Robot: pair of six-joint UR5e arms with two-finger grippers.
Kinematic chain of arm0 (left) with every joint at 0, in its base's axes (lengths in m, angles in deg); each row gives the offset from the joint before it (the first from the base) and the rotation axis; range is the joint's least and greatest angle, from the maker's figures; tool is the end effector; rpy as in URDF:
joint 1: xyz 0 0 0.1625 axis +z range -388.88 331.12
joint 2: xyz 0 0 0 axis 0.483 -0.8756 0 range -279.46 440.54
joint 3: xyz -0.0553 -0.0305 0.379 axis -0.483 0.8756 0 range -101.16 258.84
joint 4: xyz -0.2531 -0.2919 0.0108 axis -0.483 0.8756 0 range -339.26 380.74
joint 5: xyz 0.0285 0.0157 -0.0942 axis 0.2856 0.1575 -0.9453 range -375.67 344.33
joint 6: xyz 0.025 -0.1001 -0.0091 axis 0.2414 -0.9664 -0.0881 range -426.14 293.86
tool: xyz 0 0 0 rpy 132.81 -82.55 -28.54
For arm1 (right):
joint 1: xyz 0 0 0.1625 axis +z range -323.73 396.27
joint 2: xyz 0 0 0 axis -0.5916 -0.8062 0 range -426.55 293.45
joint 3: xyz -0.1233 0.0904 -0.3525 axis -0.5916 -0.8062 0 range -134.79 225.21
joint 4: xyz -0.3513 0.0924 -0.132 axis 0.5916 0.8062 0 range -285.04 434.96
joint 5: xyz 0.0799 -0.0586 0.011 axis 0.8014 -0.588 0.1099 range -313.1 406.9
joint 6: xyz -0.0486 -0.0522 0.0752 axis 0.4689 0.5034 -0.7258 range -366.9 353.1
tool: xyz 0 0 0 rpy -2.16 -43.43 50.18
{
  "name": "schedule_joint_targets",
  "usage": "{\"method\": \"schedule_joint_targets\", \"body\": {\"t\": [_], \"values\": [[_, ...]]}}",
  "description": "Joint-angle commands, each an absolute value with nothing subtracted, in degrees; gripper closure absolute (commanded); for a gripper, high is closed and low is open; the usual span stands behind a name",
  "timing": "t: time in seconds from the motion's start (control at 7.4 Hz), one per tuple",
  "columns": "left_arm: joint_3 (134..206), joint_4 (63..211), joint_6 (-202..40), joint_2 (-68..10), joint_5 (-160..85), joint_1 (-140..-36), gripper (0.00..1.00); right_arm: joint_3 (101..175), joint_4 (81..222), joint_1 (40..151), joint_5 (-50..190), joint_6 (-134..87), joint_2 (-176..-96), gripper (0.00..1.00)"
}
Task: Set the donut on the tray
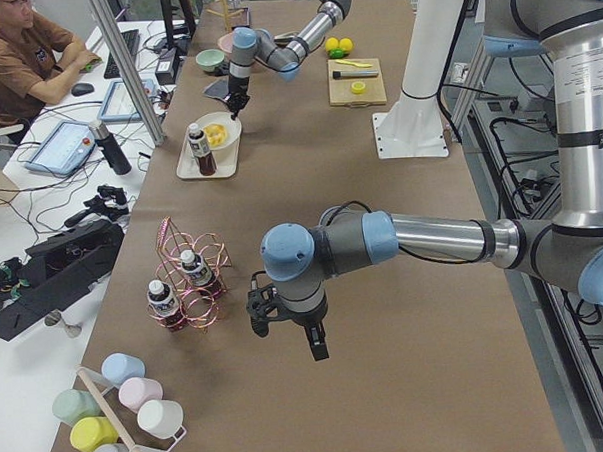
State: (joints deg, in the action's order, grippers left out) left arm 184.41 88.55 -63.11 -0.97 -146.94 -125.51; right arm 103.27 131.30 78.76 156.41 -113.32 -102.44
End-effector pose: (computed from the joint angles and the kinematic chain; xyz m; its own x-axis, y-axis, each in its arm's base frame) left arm -0.1084 -0.3691 0.5989 0.7317 -0.2064 -0.6496 0.0729 0.9713 -0.2265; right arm -0.5114 -0.6024 0.2232 0.2748 0.6129 0.7408 -0.5323 0.7386 -0.4136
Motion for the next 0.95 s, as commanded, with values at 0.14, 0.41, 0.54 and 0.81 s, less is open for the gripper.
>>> {"method": "schedule_joint_targets", "body": {"t": [0.14, 0.41, 0.54, 0.81], "values": [[184.6, 88.6, -63.0, -0.8, -146.6, -125.8, 0.02, 96.1, 125.5, 77.8, 151.6, -122.8, -99.6, 1.00], [184.8, 88.6, -62.8, -0.8, -146.6, -125.9, 0.02, 95.6, 125.1, 76.6, 150.3, -123.6, -99.5, 1.00], [184.9, 88.5, -62.8, -0.8, -146.6, -125.9, 0.02, 94.6, 125.4, 76.6, 150.1, -124.8, -98.3, 1.00], [185.0, 88.5, -62.8, -0.8, -146.5, -126.7, 0.02, 93.8, 125.5, 76.6, 150.2, -123.2, -97.5, 0.27]]}}
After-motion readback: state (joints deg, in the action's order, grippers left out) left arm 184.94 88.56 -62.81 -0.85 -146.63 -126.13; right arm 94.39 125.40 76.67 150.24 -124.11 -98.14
